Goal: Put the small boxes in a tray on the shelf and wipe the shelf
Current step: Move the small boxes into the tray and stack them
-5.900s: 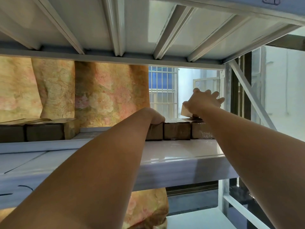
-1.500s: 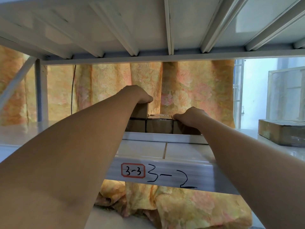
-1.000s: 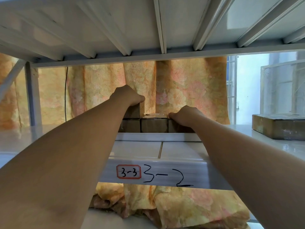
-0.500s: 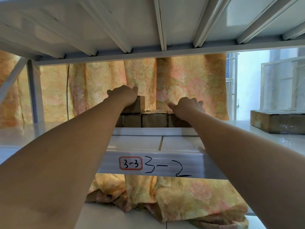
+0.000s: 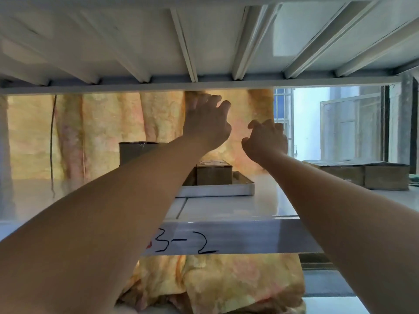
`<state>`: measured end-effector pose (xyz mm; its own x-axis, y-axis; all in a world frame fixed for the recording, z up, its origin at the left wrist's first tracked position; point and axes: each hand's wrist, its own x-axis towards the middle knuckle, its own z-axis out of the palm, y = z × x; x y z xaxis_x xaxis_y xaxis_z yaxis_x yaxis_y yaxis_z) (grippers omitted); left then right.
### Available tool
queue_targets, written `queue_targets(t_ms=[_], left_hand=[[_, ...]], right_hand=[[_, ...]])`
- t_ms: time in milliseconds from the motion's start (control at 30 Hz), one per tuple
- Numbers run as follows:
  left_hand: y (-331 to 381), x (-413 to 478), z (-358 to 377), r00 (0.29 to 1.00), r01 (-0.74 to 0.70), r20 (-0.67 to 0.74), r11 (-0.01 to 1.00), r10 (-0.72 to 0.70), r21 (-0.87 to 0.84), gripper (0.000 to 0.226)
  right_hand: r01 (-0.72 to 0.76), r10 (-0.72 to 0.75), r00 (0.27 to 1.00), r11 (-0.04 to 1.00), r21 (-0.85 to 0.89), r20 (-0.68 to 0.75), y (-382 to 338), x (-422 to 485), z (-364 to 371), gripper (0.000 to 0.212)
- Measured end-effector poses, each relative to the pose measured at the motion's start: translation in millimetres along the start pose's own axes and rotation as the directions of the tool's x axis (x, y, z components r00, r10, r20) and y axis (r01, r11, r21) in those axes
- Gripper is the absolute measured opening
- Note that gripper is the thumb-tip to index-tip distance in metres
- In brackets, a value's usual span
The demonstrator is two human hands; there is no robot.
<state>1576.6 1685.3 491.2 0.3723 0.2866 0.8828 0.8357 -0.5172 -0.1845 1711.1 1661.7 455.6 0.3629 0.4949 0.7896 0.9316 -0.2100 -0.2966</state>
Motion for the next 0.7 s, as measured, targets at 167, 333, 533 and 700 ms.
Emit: queue_targets(t_ms=[167,333,533,700], left_hand=[[62,13,10,0.996,-0.067,0.05,0.989,0.074,-0.13,0.049],[117,25,15,0.988,-0.093,0.104,0.978,0.114,-0.188,0.053],[170,39,24,0.968,-0.095,0.201,0.964,0.147,-0.248,0.049],[209,46,39,0.918,0.012,0.382,0.952,0.111,-0.305,0.046]], right_hand=[[-0.021,0.018,0.999,0.997,-0.069,-0.04,50,13,-29,0.041],[-0.099,0.094,0.995,0.982,-0.159,-0.04,99,22,-53,0.036],[-0.169,0.175,0.984,0.954,-0.25,0.005,158,26,-73,0.037],[-0.201,0.245,0.962,0.936,-0.291,0.123,205,26,-81,0.022]])
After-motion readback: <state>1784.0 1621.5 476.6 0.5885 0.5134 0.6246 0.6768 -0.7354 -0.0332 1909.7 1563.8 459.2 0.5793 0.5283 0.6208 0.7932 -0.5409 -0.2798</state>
